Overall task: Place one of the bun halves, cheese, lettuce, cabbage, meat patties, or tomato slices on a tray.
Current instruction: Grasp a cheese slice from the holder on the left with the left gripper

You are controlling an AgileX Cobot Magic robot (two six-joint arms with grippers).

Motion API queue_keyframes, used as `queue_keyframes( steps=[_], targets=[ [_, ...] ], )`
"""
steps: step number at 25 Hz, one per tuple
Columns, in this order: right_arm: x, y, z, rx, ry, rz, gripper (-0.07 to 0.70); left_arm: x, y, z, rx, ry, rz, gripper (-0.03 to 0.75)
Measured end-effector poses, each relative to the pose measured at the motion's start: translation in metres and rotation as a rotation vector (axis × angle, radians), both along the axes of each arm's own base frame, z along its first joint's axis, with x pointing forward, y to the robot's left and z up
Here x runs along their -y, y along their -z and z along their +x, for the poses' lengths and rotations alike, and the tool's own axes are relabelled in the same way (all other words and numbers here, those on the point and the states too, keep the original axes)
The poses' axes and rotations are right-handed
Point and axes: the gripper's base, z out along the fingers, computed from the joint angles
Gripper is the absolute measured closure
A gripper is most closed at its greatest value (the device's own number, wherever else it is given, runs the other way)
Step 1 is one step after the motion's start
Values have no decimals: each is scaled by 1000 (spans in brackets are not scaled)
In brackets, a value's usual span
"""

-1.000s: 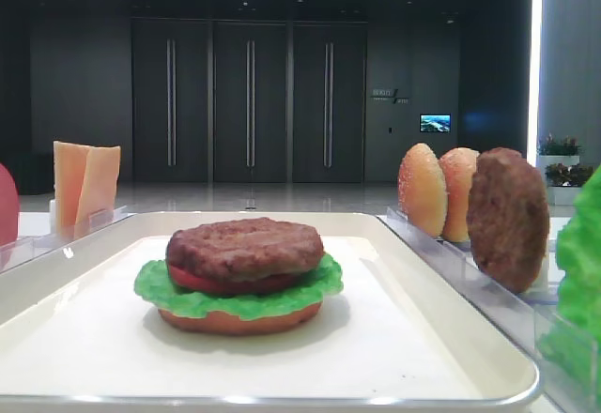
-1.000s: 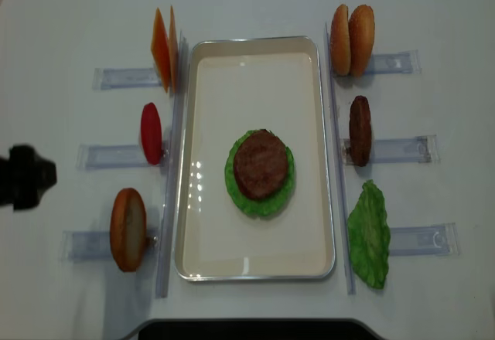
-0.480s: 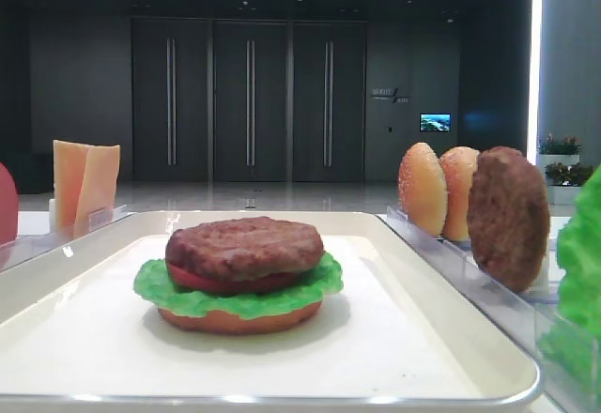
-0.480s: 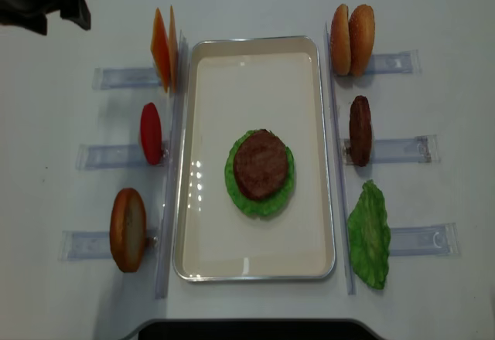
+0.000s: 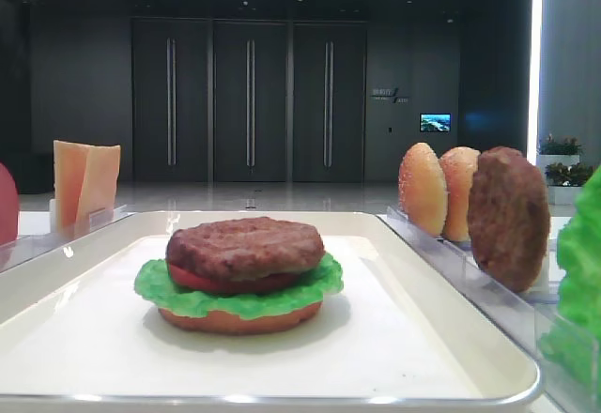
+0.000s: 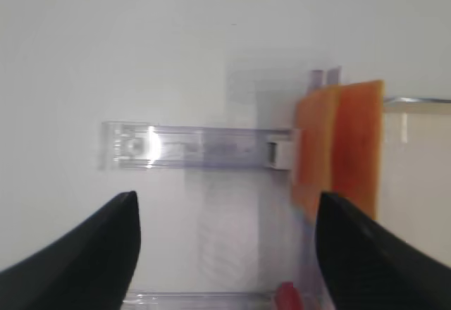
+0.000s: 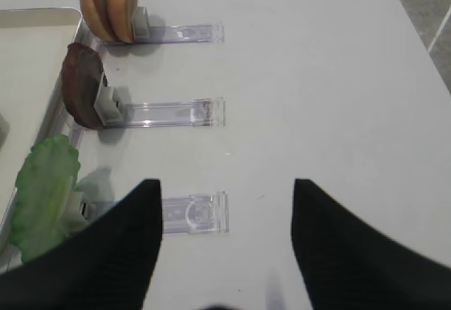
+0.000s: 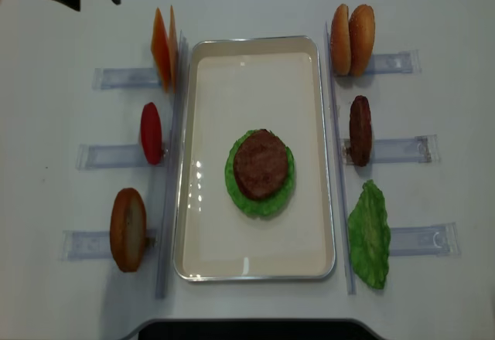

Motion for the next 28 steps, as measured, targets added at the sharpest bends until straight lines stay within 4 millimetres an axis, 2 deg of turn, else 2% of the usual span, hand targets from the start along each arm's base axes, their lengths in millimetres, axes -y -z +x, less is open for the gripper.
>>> queue_keyframes(
  steps=[4,6,14,24,28],
  targets=[
    [0,0,0,0,0,0,240,50,-1,-7,21,15,-6,128],
    [0,0,0,0,0,0,240,64,-1,-9,36,8,-19,128],
    [0,0,0,0,0,0,240,70,3,-5,61,-66,-55,134],
    [0,0,0,0,0,0,240,77,42,15,26,-66,-60,135],
    [0,0,0,0,0,0,240,79,50,20,33,-62,-66,135]
  ],
)
